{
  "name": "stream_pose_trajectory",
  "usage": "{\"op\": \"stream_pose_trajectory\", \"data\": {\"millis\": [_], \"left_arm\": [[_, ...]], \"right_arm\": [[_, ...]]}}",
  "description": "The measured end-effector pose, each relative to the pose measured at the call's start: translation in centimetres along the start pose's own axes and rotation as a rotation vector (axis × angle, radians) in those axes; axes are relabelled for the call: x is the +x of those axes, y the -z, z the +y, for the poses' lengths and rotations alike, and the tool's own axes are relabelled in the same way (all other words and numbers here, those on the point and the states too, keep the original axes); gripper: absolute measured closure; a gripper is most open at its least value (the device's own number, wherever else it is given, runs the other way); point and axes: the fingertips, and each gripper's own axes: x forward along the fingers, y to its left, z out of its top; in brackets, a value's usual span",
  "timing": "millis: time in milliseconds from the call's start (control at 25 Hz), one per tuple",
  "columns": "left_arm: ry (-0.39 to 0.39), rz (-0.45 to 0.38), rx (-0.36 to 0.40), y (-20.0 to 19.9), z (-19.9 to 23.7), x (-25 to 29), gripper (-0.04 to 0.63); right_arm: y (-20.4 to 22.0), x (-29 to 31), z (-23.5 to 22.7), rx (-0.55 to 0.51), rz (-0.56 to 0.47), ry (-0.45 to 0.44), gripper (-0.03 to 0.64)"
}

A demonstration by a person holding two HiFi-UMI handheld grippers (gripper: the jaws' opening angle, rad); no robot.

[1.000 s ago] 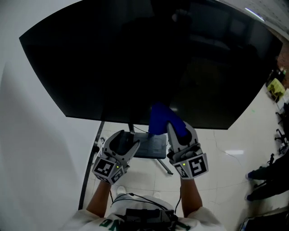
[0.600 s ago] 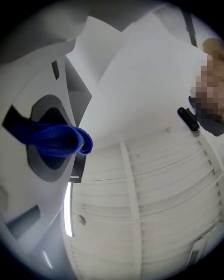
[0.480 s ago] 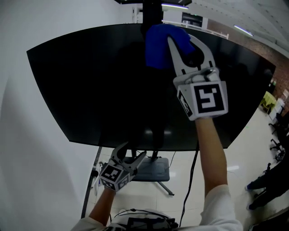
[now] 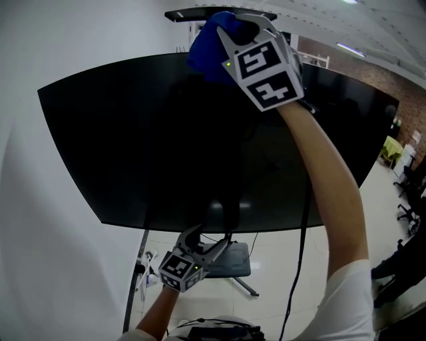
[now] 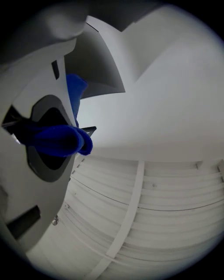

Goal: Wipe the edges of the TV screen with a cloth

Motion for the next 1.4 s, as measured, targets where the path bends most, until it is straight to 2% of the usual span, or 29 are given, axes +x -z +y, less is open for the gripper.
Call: {"op": "stream_pose_trajectory", "data": {"millis": [280,680,880,1040,1400], "left_arm": [[0.085,-0.001,0.018,-0.2,-3.4,3.5,0.307],[0.158,-0.006,0.011,-0.1,-6.4,6.3,0.307],[0.192,-0.01,0.009,-0.3,-8.3,7.4,0.307],[0.238,0.014,0.047,0.9,-9.7,8.7,0.307],[0.281,0.005,0.01,0.6,-12.1,11.0,0.307]], "right_arm": [[6.2,-3.0,-3.3,-0.002,0.13,0.014,0.54],[11.8,-6.7,-7.5,-0.075,0.241,0.028,0.535],[13.5,-8.7,-9.8,-0.094,0.28,0.064,0.535],[15.2,-10.4,-11.7,-0.091,0.306,0.094,0.535],[20.6,-15.8,-17.0,-0.063,0.368,0.182,0.535]]}}
